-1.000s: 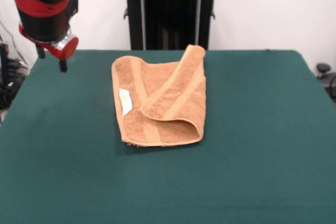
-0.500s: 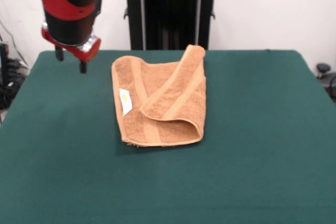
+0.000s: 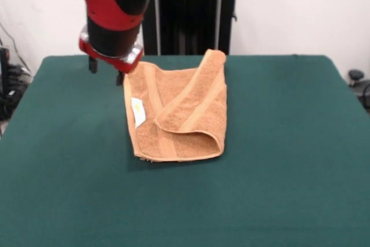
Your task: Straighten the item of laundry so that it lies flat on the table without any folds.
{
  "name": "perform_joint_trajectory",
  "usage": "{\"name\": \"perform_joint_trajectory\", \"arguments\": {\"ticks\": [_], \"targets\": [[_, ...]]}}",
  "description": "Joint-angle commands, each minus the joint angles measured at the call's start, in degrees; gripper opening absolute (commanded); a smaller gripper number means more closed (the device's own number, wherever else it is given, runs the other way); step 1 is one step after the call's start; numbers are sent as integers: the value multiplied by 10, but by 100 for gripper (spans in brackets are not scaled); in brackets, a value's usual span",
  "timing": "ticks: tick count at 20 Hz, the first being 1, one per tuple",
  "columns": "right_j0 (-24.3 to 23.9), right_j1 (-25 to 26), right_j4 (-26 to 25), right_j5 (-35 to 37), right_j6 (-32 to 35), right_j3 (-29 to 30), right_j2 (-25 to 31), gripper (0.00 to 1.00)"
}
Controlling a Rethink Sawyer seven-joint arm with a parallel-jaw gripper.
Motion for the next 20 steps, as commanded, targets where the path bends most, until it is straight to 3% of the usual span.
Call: {"name": "perform_joint_trajectory", "arguments": {"ticks": [1,11,20], "targets": [[33,58,25,-39,74,30,0,100],[46,81,10,-112,99,47,-21,100],[87,88,33,-121,129,46,-50,100]]}}
